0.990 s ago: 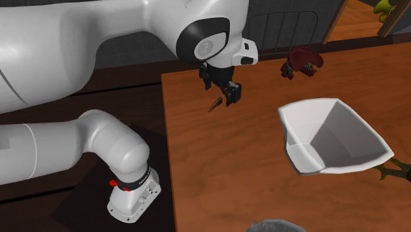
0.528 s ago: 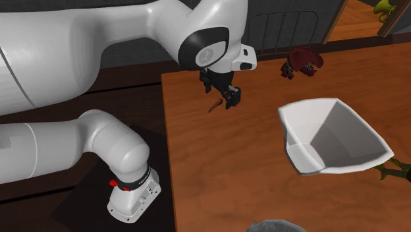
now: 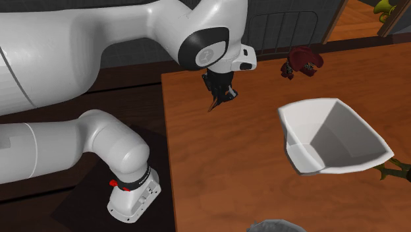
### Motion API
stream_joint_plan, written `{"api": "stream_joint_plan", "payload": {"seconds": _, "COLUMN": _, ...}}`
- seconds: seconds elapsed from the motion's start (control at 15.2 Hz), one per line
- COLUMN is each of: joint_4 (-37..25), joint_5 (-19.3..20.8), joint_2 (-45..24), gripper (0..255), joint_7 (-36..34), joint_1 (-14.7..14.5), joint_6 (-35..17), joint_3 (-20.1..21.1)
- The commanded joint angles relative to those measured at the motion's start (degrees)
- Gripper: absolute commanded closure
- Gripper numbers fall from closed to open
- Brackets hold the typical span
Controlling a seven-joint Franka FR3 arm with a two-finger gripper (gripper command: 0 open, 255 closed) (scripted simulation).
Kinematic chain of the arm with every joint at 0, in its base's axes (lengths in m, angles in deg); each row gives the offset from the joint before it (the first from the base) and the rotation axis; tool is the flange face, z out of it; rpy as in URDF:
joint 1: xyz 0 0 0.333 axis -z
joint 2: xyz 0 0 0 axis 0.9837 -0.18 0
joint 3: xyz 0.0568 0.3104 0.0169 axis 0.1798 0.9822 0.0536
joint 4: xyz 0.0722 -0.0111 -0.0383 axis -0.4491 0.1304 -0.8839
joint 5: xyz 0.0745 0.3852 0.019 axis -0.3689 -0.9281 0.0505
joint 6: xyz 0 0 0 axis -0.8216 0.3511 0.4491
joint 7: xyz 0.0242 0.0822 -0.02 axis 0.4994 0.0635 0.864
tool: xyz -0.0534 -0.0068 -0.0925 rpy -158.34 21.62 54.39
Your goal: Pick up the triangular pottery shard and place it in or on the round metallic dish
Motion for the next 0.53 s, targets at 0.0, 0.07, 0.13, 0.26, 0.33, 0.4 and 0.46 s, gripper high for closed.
{"api": "stream_joint_plan", "payload": {"seconds": 0.0, "joint_4": 0.0, "joint_5": 0.0, "joint_2": 0.0, "gripper": 255, "joint_7": 0.0, "joint_1": 0.0, "joint_6": 0.0, "joint_3": 0.0}}
{"api": "stream_joint_plan", "payload": {"seconds": 0.07, "joint_4": 0.0, "joint_5": 0.0, "joint_2": 0.0, "gripper": 255, "joint_7": 0.0, "joint_1": 0.0, "joint_6": 0.0, "joint_3": 0.0}}
{"api": "stream_joint_plan", "payload": {"seconds": 0.13, "joint_4": 0.0, "joint_5": 0.0, "joint_2": 0.0, "gripper": 255, "joint_7": 0.0, "joint_1": 0.0, "joint_6": 0.0, "joint_3": 0.0}}
{"api": "stream_joint_plan", "payload": {"seconds": 0.26, "joint_4": 0.0, "joint_5": 0.0, "joint_2": 0.0, "gripper": 255, "joint_7": 0.0, "joint_1": 0.0, "joint_6": 0.0, "joint_3": 0.0}}
{"api": "stream_joint_plan", "payload": {"seconds": 0.33, "joint_4": -0.7, "joint_5": -0.2, "joint_2": 0.0, "gripper": 255, "joint_7": -0.1, "joint_1": -0.1, "joint_6": 0.8, "joint_3": 0.2}}
{"api": "stream_joint_plan", "payload": {"seconds": 0.4, "joint_4": -1.5, "joint_5": -0.3, "joint_2": 0.0, "gripper": 255, "joint_7": -0.1, "joint_1": -0.2, "joint_6": 1.5, "joint_3": 0.4}}
{"api": "stream_joint_plan", "payload": {"seconds": 0.46, "joint_4": -2.2, "joint_5": -0.5, "joint_2": 0.0, "gripper": 255, "joint_7": -0.2, "joint_1": -0.3, "joint_6": 2.2, "joint_3": 0.6}}
